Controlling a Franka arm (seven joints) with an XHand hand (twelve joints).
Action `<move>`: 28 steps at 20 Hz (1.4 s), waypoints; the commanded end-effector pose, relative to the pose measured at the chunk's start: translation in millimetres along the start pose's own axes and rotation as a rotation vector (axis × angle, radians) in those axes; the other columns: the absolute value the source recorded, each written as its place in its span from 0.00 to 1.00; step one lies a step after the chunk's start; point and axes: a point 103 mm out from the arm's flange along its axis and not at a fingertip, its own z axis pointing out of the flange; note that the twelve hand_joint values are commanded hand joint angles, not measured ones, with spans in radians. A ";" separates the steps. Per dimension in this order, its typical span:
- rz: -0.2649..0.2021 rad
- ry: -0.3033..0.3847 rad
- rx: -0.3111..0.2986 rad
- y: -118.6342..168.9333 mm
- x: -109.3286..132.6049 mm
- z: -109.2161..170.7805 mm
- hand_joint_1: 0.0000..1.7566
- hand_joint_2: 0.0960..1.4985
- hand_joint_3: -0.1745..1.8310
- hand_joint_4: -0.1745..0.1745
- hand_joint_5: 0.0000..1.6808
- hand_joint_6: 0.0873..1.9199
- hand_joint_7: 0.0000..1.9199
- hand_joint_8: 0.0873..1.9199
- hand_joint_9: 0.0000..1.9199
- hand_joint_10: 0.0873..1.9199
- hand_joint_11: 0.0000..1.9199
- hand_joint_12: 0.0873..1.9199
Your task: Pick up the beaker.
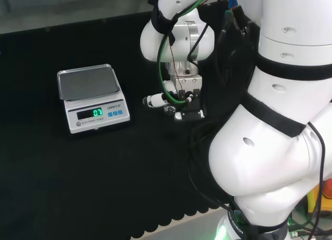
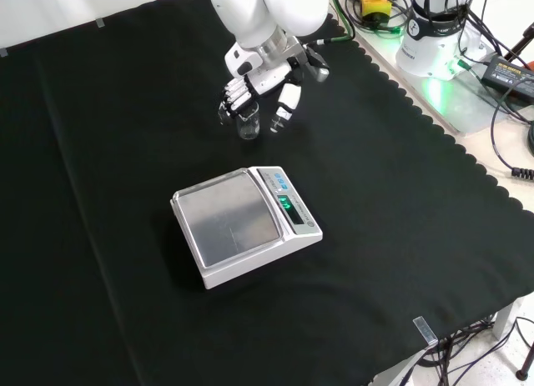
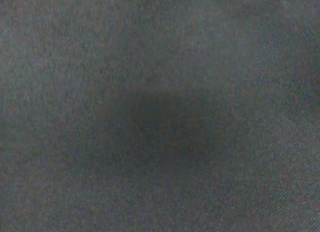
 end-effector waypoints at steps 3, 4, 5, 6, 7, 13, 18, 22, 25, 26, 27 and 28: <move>0.031 -0.020 0.011 2.7 -12.3 -0.3 0.05 0.63 0.20 0.38 0.11 0.00 0.00 0.24 0.03 0.40 0.04 0.78; 0.035 -0.032 0.010 3.2 -12.4 -0.7 0.07 0.63 0.20 0.38 0.11 0.00 0.00 0.26 0.07 0.42 0.07 0.78; 0.039 -0.049 0.011 3.7 -12.1 -1.1 0.09 0.62 0.19 0.38 0.11 0.00 0.00 0.29 0.10 0.43 0.11 0.77; 0.044 -0.066 0.012 4.3 -11.6 -1.5 0.11 0.62 0.19 0.39 0.11 0.00 0.00 0.32 0.14 0.43 0.15 0.75; 0.048 -0.086 0.011 4.9 -10.6 -2.2 0.14 0.61 0.19 0.39 0.11 0.00 0.01 0.35 0.20 0.42 0.20 0.74; 0.055 -0.148 -0.023 8.2 -7.8 -5.5 0.31 0.58 0.21 0.34 0.22 0.00 0.19 0.43 0.50 0.34 0.49 0.60; 0.051 -0.180 -0.083 9.8 -6.5 -5.3 0.42 0.56 0.25 0.16 0.39 0.12 0.39 0.43 0.73 0.22 0.71 0.44; 0.038 -0.223 -0.138 9.0 -3.4 -8.3 0.50 0.54 0.29 0.01 0.50 0.29 0.57 0.40 0.88 0.15 0.83 0.37; 0.019 -0.257 -0.167 8.2 -1.7 -13.2 0.57 0.56 0.27 0.16 0.58 0.35 0.69 0.34 0.96 0.11 0.89 0.33; 0.015 -0.268 -0.172 7.8 -1.5 -15.7 0.60 0.60 0.22 0.26 0.61 0.39 0.72 0.32 0.98 0.09 0.91 0.32; 0.013 -0.280 -0.176 7.3 -0.9 -18.5 0.62 0.63 0.18 0.28 0.62 0.40 0.74 0.30 0.99 0.07 0.92 0.31; -0.014 -0.284 -0.181 6.5 -1.6 -21.8 0.63 0.64 0.16 0.28 0.64 0.41 0.76 0.28 0.99 0.06 0.93 0.30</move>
